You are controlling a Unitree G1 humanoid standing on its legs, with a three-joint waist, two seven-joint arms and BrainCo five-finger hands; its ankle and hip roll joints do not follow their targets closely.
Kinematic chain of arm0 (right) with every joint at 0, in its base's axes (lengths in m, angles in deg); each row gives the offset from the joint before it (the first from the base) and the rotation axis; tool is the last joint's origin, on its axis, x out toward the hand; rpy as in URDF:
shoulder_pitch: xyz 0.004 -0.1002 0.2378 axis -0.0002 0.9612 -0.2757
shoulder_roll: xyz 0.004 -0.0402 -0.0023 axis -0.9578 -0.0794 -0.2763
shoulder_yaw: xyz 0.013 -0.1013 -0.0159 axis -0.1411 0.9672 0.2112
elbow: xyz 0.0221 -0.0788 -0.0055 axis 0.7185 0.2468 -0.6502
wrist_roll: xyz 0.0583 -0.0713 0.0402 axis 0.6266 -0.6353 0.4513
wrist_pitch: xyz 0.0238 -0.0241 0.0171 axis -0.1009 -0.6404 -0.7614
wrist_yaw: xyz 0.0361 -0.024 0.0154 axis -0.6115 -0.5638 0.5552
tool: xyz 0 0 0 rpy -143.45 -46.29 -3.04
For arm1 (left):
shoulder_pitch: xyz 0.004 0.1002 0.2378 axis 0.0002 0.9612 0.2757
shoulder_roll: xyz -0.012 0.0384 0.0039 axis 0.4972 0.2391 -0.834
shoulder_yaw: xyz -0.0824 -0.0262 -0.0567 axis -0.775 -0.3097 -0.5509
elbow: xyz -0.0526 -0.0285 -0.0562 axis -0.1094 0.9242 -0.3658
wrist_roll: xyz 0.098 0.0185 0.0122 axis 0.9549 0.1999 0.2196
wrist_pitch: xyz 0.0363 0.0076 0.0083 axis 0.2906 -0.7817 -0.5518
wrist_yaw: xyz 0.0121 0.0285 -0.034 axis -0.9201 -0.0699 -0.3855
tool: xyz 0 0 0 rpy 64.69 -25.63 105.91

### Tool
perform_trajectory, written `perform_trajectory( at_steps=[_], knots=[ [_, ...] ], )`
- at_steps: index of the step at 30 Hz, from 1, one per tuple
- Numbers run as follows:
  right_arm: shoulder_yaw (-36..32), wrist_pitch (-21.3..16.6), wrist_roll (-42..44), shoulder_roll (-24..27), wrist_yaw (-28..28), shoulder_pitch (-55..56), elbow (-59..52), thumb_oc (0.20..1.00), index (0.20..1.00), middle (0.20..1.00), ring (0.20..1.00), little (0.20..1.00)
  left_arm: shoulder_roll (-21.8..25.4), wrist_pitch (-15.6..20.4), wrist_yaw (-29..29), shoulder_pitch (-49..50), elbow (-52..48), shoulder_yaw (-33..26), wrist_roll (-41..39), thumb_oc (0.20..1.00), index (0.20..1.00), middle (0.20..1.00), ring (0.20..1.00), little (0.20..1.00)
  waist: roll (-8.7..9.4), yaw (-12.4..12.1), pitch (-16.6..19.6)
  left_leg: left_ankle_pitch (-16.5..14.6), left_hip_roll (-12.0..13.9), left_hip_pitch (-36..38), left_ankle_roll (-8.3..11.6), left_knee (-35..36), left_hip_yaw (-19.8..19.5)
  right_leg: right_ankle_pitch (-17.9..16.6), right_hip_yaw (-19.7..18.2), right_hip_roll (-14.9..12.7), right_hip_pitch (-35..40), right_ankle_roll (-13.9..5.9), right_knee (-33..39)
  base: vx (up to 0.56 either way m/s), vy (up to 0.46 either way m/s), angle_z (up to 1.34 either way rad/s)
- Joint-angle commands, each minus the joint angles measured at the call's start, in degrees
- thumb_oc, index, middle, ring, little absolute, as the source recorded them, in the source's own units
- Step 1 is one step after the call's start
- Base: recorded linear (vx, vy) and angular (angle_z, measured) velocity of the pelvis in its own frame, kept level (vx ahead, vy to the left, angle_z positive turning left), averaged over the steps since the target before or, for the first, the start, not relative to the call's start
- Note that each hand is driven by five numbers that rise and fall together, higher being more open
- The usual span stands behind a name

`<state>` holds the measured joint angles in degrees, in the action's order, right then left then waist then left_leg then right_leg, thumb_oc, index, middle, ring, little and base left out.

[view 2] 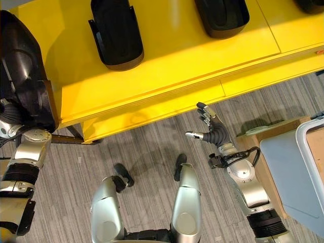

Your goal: Move parts from the plastic box to the shelf.

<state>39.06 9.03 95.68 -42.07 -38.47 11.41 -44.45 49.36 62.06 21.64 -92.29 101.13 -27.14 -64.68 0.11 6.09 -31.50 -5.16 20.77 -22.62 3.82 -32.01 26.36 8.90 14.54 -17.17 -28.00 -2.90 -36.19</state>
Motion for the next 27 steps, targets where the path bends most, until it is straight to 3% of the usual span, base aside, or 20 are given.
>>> perform_trajectory(
  at_steps=[1, 12, 17, 21, 27],
  knots=[
    [-3.2, -1.4, -1.7, 0.5, -1.5, -0.5, -5.7, 1.0, 1.0, 1.0, 1.0, 1.0, 5.0, 0.7, 0.0, -2.9, 1.1, -1.9, -0.3, 0.2, 0.2, 0.2, 0.2, 0.2, 0.61, 1.1, 2.1, 2.5, -0.8, -1.1, 1.6, 2.0, -1.4, 3.3, 1.4, 0.1, 4.6, -3.29, -1.1, 0.0, 0.087, -0.01],
    [-2.6, -1.3, -0.2, 2.5, -0.7, -1.1, -5.1, 1.0, 1.0, 1.0, 1.0, 1.0, 10.0, -2.9, 5.9, -15.2, 5.9, 4.9, -7.0, 0.2, 0.2, 0.2, 0.2, 0.2, 1.02, 2.4, 1.7, 1.8, -1.1, -3.0, 0.66, 0.8, 0.4, 2.9, 0.0, 0.7, 2.9, -3.7, -1.8, -0.01, 0.068, 0.01],
    [-0.8, -1.9, 0.3, 3.4, 1.6, -3.5, -4.2, 1.0, 1.0, 1.0, 1.0, 1.0, 9.4, -4.6, 4.7, -22.3, 9.3, 9.9, -3.7, 0.2, 0.2, 0.2, 0.2, 0.2, 2.34, 3.2, 1.7, 0.9, -0.7, -5.9, 0.44, -0.7, 1.4, 2.4, -0.8, 1.6, 0.2, -3.31, -1.9, -0.02, 0.062, -0.04],
    [-0.3, -2.5, 1.1, 4.1, 2.6, -5.1, -3.6, 1.0, 1.0, 1.0, 1.0, 1.0, 10.0, -5.9, 4.7, -27.2, 12.0, 12.5, -5.1, 0.2, 0.2, 0.2, 0.2, 0.2, 3.28, 3.6, 1.7, 0.1, -0.4, -8.5, 0.13, -1.9, 2.0, 1.9, -1.2, 2.5, -2.8, -2.81, -2.8, -0.02, 0.058, -0.11],
    [-0.1, -2.7, 1.5, 4.7, 2.6, -6.3, -2.8, 1.0, 1.0, 1.0, 1.0, 1.0, 9.0, -4.9, 2.9, -30.9, 16.3, 12.8, -9.6, 0.2, 0.2, 0.2, 0.2, 0.2, 3.68, 4.3, 1.7, -1.5, -0.4, -11.6, -0.15, -4.4, 2.6, 2.5, -2.2, 3.2, -7.5, -2.02, -6.5, 0.0, 0.102, -0.07]
  ],
)
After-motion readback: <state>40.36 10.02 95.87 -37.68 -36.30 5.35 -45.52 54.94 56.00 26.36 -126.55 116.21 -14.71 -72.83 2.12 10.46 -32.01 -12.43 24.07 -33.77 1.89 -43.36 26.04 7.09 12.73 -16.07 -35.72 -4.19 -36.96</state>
